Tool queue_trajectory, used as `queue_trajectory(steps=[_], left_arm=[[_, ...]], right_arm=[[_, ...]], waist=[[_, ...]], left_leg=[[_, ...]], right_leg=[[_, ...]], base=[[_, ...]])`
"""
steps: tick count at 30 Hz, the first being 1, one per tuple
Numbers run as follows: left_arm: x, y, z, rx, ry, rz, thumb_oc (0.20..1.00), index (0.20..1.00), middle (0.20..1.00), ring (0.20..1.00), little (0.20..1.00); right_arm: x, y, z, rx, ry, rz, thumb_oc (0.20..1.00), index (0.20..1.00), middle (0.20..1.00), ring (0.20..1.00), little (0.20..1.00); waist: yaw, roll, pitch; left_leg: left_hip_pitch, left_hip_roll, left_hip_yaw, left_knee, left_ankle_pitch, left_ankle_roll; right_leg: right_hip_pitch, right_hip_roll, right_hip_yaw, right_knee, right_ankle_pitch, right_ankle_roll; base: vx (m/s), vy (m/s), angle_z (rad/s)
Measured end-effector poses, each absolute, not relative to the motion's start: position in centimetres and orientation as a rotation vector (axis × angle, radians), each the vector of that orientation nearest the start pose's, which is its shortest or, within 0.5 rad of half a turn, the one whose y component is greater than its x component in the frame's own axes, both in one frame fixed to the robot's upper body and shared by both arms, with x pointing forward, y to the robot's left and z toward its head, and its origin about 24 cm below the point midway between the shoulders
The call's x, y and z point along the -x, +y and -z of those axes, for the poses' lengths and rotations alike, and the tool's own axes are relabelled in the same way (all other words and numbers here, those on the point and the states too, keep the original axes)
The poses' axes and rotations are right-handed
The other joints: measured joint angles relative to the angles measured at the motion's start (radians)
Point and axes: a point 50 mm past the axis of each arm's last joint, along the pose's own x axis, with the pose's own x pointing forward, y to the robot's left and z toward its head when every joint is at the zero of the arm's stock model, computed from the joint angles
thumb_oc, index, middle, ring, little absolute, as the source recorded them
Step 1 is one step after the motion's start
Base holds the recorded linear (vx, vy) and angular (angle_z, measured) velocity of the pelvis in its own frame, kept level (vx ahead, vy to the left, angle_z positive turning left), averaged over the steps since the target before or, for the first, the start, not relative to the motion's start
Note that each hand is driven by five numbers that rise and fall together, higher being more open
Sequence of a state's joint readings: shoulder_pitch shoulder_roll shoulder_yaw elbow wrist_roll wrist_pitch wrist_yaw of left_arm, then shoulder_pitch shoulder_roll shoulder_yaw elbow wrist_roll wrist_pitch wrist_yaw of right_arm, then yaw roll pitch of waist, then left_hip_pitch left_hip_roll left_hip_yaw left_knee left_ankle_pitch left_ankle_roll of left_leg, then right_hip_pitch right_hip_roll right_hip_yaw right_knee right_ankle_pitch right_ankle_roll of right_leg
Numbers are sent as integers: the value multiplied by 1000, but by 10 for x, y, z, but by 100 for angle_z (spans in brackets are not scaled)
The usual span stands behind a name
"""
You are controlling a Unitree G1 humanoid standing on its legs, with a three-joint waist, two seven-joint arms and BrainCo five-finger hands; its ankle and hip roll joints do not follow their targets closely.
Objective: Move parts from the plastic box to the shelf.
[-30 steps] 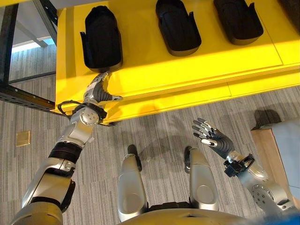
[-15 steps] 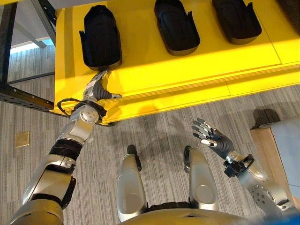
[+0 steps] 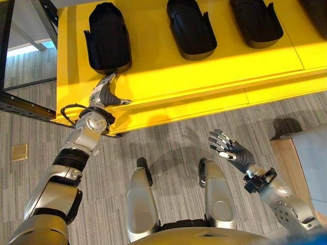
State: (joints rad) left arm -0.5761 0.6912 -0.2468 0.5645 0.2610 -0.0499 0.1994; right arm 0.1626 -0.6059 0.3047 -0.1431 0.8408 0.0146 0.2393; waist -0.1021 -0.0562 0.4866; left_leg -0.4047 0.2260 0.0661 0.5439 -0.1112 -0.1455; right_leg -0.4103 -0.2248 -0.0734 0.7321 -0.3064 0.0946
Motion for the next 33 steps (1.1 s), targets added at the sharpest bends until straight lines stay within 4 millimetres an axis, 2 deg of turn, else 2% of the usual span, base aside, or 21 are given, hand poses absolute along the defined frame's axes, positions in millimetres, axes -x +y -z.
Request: queue_trajectory(steps=[15,18,27,28,33], left_arm=[[-351,266,-131,-1015,-99,-172,1000,1000,1000,1000,1000],[-345,260,-125,-979,-109,-140,1000,1000,1000,1000,1000],[-308,241,-99,-664,-126,19,1000,1000,1000,1000,1000],[-302,236,-88,-611,-104,47,1000,1000,1000,1000,1000],[-275,235,-73,-313,-72,100,1000,1000,1000,1000,1000]], right_arm=[[-204,-175,-34,-312,222,-513,1000,1000,1000,1000,1000],[-204,-175,-34,-312,222,-514,1000,1000,1000,1000,1000],[-206,-174,-34,-321,216,-507,1000,1000,1000,1000,1000],[-206,-173,-34,-321,215,-510,1000,1000,1000,1000,1000],[-206,-174,-40,-320,189,-512,1000,1000,1000,1000,1000]], waist=[[2,-1,-1],[4,-2,-1],[11,-3,-12],[16,1,-17],[16,15,-30]], left_leg=[[0,0,4,4,-3,3],[1,0,5,4,-3,2],[22,-2,7,-1,-7,6],[23,-2,6,0,-13,12],[24,-1,6,-8,-14,13]], right_leg=[[0,0,4,-1,2,2],[0,1,5,-1,3,2],[27,1,3,-19,6,6],[31,1,2,-22,6,6],[36,-1,1,-35,7,5]], base=[[0,0,0],[0,0,0],[0,0,0],[0,0,0],[6,-4,0]])
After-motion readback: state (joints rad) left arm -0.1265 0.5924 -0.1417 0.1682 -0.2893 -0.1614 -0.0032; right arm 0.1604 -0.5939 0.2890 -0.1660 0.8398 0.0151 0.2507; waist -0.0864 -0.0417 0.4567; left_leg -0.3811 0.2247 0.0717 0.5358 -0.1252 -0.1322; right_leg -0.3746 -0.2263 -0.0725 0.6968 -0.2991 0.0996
